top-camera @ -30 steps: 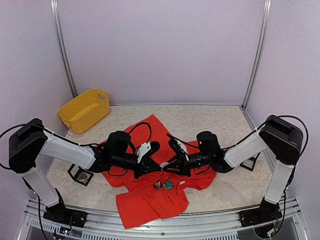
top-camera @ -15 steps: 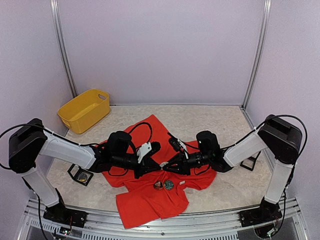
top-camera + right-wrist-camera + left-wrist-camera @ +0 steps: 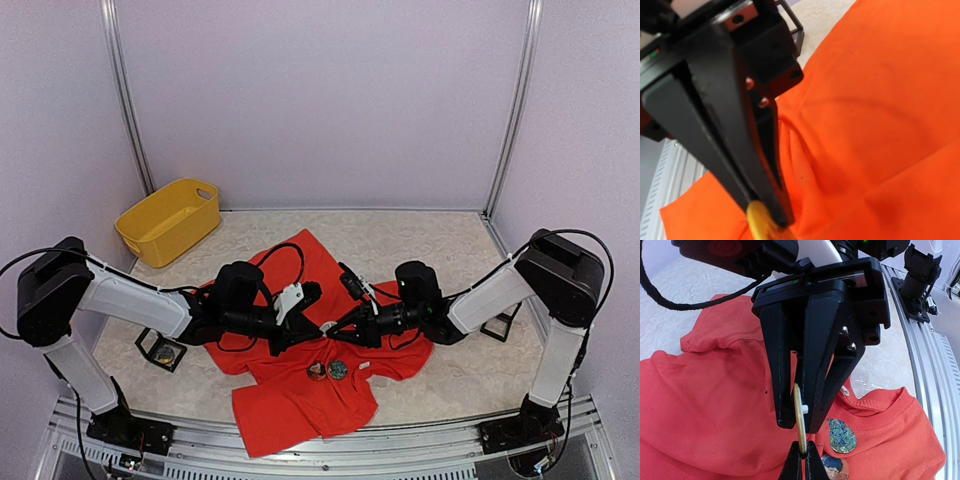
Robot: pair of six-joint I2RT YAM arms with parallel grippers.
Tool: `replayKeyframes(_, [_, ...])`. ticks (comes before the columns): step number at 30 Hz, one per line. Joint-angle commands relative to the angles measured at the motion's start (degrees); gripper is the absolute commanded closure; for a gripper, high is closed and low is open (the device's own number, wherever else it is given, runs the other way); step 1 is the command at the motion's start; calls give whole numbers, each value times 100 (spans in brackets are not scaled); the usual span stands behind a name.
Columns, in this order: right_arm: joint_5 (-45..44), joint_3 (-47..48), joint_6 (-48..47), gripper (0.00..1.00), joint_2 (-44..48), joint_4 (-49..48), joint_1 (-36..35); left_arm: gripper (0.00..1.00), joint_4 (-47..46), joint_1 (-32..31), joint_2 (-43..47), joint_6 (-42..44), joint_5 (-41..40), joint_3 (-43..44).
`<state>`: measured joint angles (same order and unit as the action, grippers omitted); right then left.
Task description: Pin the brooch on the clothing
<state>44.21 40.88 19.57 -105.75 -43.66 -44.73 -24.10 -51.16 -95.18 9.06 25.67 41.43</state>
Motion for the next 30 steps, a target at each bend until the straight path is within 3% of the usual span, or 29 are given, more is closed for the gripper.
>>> replayKeyframes(1, [-376, -37, 103, 87, 56, -186, 196, 100, 19, -158, 148, 112, 344, -3])
replayKeyframes(9, [-72, -227, -466, 72, 462, 193, 201, 100, 43, -167, 242, 271, -371, -86])
replayKeyframes(14, [-422, -305, -910, 71, 966, 933, 269, 100, 325, -697, 254, 1238, -2136, 11])
replayKeyframes(17, [-1171, -442, -921, 70, 1249, 1204, 356, 100, 490, -1144, 224, 2070, -3388, 41])
replayKeyframes(20, [-2033, -514, -892, 69, 1450, 1532, 425, 98, 863, -1483, 133, 2939, -4085, 139])
replayKeyframes(22, [-2790, -440, -865, 69, 1514, 1930, 430, 84, 1352, -1666, 24, 3194, -4320, 335])
replayKeyframes(27, [-4419, -149, -510, 71, 1468, 2945, 491, 48, 2365, -1882, 107, 3189, -4008, 662])
replayKeyframes(30, [-5158, 11, -213, 75, 1400, 3416, 621, 43, 3024, -2018, 184, 2954, -3780, 939])
